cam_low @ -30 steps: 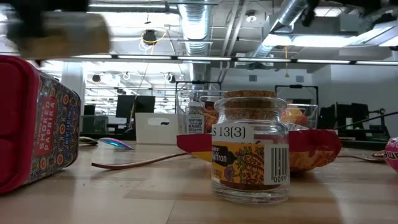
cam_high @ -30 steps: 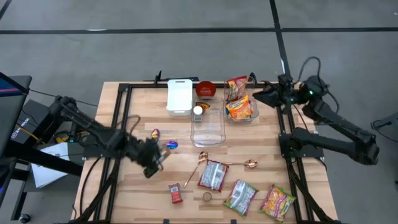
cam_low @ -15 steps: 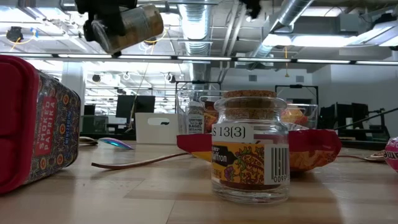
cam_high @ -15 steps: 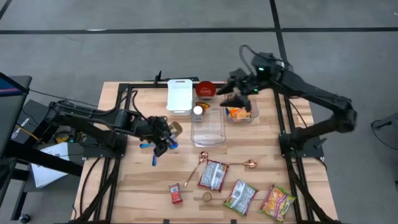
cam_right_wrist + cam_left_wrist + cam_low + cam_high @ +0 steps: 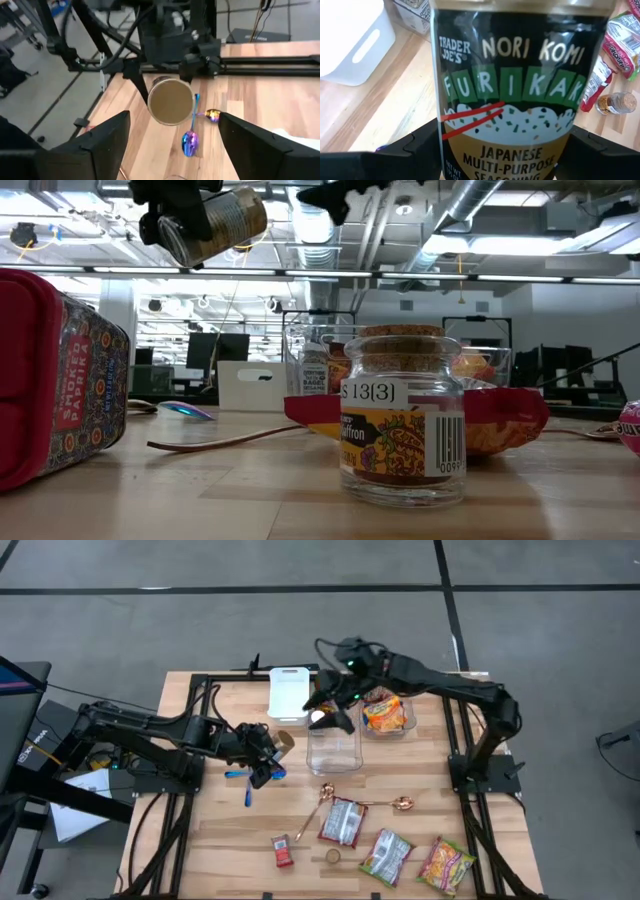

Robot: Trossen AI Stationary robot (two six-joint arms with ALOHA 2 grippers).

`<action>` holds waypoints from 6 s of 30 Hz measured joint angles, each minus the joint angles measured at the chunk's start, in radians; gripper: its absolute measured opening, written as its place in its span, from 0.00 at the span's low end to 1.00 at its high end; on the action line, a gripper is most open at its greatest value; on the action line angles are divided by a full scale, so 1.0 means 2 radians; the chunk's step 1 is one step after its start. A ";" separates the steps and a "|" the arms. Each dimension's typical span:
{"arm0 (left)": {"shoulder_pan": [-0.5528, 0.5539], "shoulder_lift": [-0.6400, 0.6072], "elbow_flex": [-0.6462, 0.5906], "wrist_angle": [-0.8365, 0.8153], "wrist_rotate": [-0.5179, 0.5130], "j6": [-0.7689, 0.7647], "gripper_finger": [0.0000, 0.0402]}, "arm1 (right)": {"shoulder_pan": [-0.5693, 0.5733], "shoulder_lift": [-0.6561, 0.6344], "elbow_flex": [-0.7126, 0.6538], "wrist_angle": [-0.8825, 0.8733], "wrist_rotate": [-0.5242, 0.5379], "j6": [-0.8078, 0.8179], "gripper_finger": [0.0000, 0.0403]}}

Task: Pick & Place Food Item
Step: Put the golden spice bottle into the left transparent bin

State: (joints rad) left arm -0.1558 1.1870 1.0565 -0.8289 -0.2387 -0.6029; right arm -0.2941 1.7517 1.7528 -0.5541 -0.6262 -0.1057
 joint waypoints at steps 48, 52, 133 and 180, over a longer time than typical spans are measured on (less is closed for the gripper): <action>-0.027 0.000 0.000 0.053 -0.003 0.023 0.67 | 0.093 0.087 0.053 0.020 0.086 -0.040 0.99; -0.027 0.000 0.000 0.053 -0.002 0.023 0.67 | 0.097 0.090 0.053 0.020 0.085 -0.039 0.98; -0.028 -0.076 -0.069 -0.053 0.054 -0.082 0.85 | -0.048 0.093 0.042 -0.334 0.241 -0.104 0.66; -0.028 -0.076 -0.069 -0.052 0.055 -0.097 0.85 | -0.081 0.093 -0.019 -0.240 0.260 -0.147 0.66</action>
State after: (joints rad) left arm -0.2111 1.0340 0.9176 -0.9327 -0.1295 -0.7979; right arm -0.4553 1.9373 1.7145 -1.0334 -0.1066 -0.4005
